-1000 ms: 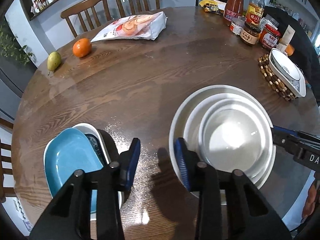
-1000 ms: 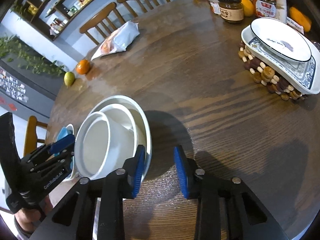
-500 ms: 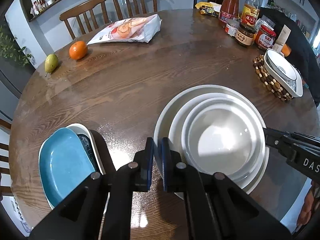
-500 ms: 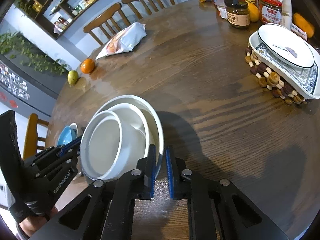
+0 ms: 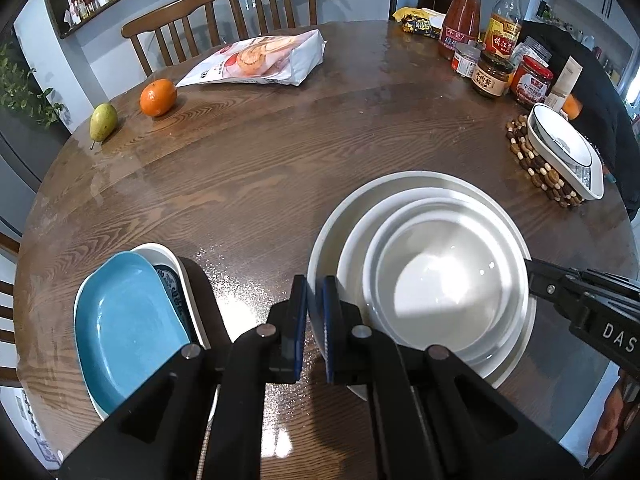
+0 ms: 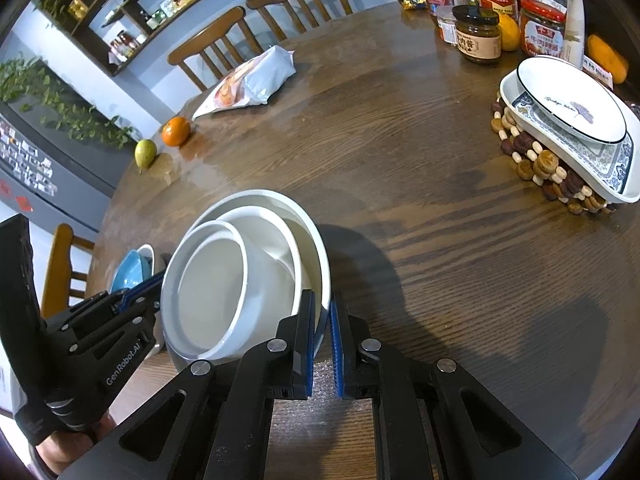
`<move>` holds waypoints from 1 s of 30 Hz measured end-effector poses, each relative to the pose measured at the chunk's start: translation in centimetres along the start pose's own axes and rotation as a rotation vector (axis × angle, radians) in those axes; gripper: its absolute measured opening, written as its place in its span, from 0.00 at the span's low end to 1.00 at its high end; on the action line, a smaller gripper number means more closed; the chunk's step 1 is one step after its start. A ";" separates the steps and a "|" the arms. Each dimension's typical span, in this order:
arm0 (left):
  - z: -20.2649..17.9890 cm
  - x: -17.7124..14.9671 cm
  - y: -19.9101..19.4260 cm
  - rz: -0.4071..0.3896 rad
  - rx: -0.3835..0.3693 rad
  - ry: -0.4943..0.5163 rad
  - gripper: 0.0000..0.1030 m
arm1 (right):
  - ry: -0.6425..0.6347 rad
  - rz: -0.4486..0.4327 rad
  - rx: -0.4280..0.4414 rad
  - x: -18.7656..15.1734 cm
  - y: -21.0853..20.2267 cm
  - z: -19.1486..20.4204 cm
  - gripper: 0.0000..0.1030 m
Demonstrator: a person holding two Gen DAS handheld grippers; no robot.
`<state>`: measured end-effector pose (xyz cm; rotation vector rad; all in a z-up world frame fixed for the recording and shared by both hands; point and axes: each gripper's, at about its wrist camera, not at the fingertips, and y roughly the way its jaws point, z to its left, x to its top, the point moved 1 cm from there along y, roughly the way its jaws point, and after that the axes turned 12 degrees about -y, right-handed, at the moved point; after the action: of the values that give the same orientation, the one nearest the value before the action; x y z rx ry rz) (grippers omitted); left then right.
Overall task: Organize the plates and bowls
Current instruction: 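Close both grippers on the bowl stack rim and lift it, then carry the white bowl stack over the blue plate stack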
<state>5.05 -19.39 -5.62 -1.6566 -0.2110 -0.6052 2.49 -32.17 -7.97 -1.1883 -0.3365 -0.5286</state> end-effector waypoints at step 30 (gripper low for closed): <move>0.5 0.1 -1.6 -0.040 -0.001 -0.026 0.02 | -0.018 -0.034 0.003 0.2 -1.5 1.2 0.11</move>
<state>4.51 -18.60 -4.24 -1.6651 -0.2628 -0.6145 1.90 -31.53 -6.29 -1.1867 -0.3738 -0.5468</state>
